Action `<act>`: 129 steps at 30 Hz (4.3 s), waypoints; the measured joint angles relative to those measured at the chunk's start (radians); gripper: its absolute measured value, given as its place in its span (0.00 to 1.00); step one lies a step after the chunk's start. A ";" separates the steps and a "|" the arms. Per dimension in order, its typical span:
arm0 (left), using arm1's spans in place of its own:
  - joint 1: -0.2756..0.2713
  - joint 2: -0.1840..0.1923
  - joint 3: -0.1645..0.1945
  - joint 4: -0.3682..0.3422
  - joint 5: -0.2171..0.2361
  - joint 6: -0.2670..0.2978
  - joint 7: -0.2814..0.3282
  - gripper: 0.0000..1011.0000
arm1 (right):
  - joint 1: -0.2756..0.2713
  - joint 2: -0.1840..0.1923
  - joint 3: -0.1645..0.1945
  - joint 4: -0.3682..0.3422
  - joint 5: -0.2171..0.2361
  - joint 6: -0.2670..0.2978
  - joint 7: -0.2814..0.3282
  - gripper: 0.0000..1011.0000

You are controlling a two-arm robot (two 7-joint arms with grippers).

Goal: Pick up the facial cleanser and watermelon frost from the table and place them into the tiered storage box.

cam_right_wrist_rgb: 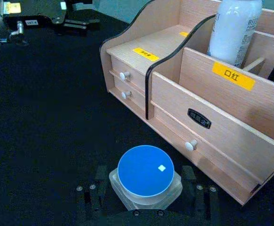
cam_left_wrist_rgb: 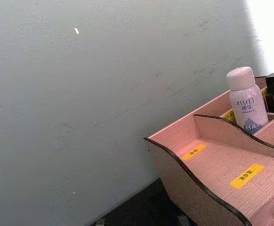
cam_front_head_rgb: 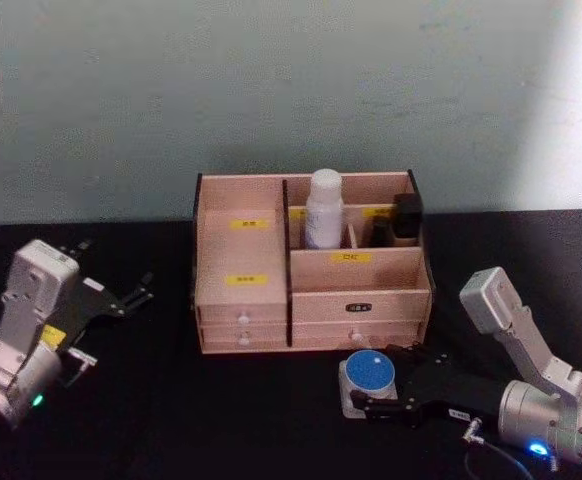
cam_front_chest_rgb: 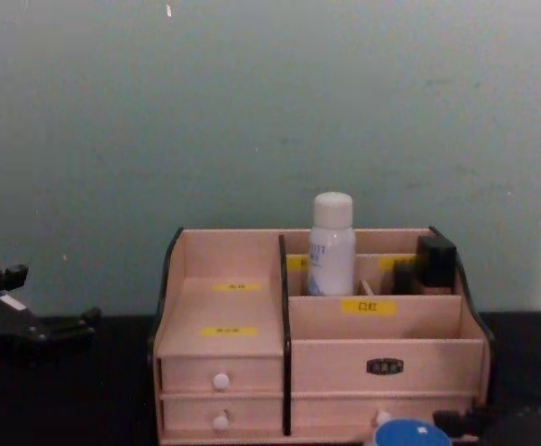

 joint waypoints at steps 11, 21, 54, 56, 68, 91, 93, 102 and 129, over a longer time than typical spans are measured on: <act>0.000 0.000 0.000 0.000 0.000 0.000 0.000 0.99 | 0.004 -0.001 -0.009 0.003 -0.004 0.001 0.000 0.99; 0.000 0.000 0.000 0.000 0.000 0.000 0.000 0.99 | 0.004 0.000 -0.010 0.002 -0.005 0.002 -0.001 0.99; 0.000 0.000 0.000 0.000 0.000 0.000 0.000 0.99 | 0.000 0.001 -0.005 -0.002 0.005 0.002 0.002 0.70; 0.000 0.000 0.000 0.000 0.000 0.000 0.000 0.99 | -0.002 0.003 0.000 -0.009 0.012 0.000 0.005 0.70; 0.000 0.000 0.000 0.000 0.000 0.000 0.000 0.99 | -0.017 0.038 0.025 -0.097 0.043 -0.006 0.004 0.70; 0.000 0.000 0.000 0.000 0.000 0.000 0.000 0.99 | 0.170 -0.013 -0.043 -0.058 0.061 0.019 0.052 0.70; 0.000 0.000 0.000 0.000 0.000 0.000 0.000 0.99 | 0.190 -0.027 -0.051 -0.037 0.059 0.018 0.053 0.70; 0.000 0.000 0.000 0.000 0.000 0.000 0.000 0.99 | 0.326 -0.128 -0.098 0.121 0.037 0.002 0.067 0.70; 0.000 0.000 0.000 0.000 0.000 0.000 0.000 0.99 | 0.536 -0.355 -0.150 0.517 -0.003 -0.060 0.101 0.70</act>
